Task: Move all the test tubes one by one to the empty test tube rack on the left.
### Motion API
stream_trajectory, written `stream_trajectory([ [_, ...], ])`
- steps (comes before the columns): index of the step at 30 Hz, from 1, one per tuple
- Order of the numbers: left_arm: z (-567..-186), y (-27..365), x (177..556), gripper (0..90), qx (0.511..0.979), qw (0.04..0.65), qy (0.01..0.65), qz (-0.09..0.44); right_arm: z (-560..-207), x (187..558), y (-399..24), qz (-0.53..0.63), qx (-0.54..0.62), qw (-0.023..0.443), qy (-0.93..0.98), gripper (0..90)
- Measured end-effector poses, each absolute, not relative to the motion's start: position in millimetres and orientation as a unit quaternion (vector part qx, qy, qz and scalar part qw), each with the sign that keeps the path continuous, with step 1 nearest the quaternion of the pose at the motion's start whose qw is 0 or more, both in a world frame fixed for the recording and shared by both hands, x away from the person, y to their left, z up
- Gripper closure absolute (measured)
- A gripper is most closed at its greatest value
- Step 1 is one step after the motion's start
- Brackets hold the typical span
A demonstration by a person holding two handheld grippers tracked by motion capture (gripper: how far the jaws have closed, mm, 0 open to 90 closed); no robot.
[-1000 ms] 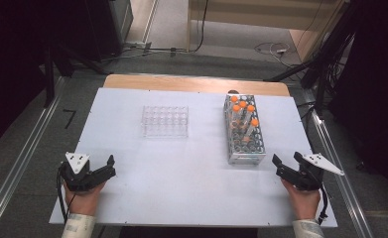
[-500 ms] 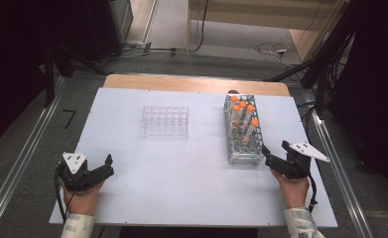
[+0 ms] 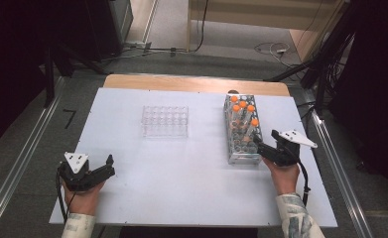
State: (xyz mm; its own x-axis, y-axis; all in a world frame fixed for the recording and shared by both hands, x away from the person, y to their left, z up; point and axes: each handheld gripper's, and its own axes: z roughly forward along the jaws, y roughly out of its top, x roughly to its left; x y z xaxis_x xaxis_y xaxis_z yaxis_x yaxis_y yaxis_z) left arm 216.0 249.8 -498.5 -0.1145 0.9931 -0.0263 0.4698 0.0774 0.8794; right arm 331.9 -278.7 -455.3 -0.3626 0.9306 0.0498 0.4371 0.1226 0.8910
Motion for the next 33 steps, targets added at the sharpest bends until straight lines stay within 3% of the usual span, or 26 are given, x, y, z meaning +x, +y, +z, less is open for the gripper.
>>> stream_trajectory([
  [8, -499, 252, 217, 1.5, 0.565, 0.348, 0.649, 0.373, -453, 347, -271, 0.452, 0.480, 0.260, 0.706, 38.1],
  [21, -499, 252, 217, 1.5, 0.564, 0.348, 0.650, 0.373, -454, 357, -256, 0.433, 0.457, 0.269, 0.729, 68.1],
  [33, -499, 252, 217, 1.5, 0.566, 0.352, 0.649, 0.366, -454, 358, -253, 0.434, 0.453, 0.278, 0.727, 72.1],
])
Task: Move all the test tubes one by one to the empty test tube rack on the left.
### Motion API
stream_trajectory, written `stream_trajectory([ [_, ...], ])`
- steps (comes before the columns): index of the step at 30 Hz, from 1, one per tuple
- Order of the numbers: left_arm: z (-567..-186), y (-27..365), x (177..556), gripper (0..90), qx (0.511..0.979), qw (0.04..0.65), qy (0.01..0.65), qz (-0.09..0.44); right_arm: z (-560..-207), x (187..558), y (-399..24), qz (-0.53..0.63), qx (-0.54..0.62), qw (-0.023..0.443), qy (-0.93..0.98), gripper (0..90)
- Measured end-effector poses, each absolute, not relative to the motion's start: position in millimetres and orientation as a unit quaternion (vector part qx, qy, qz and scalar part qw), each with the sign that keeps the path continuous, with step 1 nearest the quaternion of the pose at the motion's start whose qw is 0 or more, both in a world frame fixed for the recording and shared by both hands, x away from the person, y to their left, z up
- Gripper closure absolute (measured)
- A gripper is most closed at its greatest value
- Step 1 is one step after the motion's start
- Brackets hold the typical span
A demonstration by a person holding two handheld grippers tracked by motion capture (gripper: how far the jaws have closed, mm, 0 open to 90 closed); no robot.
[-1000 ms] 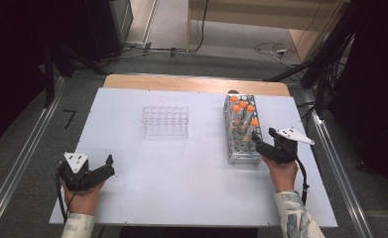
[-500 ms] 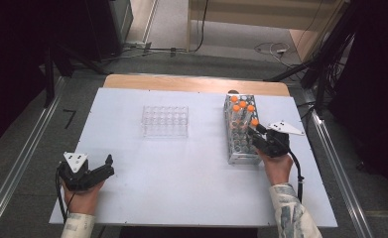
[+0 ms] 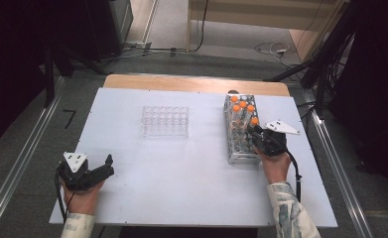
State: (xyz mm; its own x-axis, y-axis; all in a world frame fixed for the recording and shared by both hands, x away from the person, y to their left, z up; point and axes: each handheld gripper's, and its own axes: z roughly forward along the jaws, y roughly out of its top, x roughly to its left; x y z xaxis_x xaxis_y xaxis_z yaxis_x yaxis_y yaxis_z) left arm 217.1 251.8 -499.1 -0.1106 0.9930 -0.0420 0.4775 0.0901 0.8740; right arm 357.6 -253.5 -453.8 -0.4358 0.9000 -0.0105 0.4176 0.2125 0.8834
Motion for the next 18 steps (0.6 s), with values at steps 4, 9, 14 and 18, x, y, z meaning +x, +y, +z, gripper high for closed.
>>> stream_trajectory([
  [4, -499, 249, 217, 1.5, 0.571, 0.354, 0.645, 0.364, -447, 355, -254, 0.443, 0.448, 0.284, 0.723, 72.1],
  [9, -498, 245, 221, 1.6, 0.575, 0.364, 0.644, 0.349, -437, 354, -255, 0.455, 0.447, 0.288, 0.714, 72.3],
  [14, -498, 241, 226, 2.7, 0.586, 0.366, 0.641, 0.334, -426, 351, -256, 0.463, 0.446, 0.297, 0.706, 72.4],
  [18, -496, 239, 228, 3.1, 0.586, 0.370, 0.640, 0.331, -421, 349, -256, 0.468, 0.444, 0.299, 0.703, 72.4],
])
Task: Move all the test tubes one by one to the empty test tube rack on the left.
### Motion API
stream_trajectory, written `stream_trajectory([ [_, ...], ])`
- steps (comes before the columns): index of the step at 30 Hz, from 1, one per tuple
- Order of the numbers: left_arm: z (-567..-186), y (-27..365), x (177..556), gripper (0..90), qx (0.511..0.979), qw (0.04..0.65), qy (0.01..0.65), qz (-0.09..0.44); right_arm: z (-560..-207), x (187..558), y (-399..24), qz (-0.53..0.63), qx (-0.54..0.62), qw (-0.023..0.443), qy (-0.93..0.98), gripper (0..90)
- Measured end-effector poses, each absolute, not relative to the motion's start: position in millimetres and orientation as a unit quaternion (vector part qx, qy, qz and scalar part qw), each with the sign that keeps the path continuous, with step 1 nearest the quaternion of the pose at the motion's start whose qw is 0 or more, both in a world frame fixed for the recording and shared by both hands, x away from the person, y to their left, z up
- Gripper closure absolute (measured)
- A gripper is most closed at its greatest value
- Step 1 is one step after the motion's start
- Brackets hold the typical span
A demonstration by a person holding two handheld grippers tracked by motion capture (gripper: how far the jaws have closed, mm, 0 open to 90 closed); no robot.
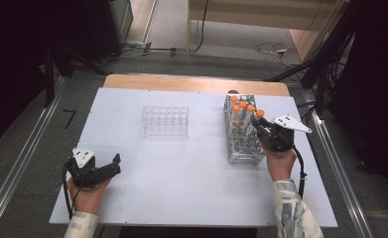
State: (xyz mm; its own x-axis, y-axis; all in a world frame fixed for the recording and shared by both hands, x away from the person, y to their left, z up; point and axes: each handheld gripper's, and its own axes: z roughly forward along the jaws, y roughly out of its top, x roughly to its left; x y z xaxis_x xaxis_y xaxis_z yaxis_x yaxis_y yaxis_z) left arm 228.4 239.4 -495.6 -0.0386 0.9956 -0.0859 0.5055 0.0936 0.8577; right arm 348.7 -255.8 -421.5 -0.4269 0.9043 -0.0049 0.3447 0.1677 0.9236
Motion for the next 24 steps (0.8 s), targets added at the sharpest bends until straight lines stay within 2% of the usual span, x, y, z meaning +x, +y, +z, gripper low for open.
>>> stream_trajectory([
  [10, -488, 230, 229, 3.5, 0.600, 0.382, 0.623, 0.325, -411, 339, -254, 0.481, 0.440, 0.294, 0.699, 72.5],
  [24, -482, 212, 242, 5.5, 0.619, 0.378, 0.604, 0.331, -409, 332, -222, 0.491, 0.410, 0.275, 0.718, 72.5],
])
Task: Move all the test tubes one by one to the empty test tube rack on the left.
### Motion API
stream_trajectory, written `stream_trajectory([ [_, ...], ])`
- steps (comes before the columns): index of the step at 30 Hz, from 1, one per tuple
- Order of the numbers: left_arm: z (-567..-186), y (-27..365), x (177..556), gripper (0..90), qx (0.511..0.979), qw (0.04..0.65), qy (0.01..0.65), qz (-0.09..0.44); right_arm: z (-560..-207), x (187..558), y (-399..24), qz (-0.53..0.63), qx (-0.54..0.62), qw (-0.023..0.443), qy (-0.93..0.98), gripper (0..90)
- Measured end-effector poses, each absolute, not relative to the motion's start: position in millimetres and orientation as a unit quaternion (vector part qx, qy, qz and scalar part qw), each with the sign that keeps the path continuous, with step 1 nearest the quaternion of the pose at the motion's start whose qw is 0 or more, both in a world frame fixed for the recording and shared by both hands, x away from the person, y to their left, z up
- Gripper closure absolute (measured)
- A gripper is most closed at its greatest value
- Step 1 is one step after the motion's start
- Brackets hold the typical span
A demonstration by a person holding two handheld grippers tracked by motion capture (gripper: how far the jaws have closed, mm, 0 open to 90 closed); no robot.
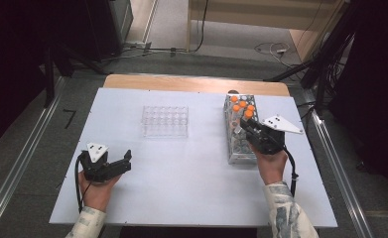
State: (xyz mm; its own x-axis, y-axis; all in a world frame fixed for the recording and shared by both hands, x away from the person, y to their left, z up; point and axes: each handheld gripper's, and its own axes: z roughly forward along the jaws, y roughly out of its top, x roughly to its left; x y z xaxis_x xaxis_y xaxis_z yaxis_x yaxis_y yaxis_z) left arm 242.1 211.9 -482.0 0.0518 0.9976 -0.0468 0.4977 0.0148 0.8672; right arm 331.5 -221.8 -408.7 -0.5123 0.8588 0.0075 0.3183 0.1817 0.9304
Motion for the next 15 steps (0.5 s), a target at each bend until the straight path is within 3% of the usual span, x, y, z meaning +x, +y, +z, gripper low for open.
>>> stream_trajectory([
  [15, -475, 195, 259, 6.9, 0.638, 0.401, 0.573, 0.321, -415, 326, -176, 0.505, 0.379, 0.238, 0.738, 72.5],
])
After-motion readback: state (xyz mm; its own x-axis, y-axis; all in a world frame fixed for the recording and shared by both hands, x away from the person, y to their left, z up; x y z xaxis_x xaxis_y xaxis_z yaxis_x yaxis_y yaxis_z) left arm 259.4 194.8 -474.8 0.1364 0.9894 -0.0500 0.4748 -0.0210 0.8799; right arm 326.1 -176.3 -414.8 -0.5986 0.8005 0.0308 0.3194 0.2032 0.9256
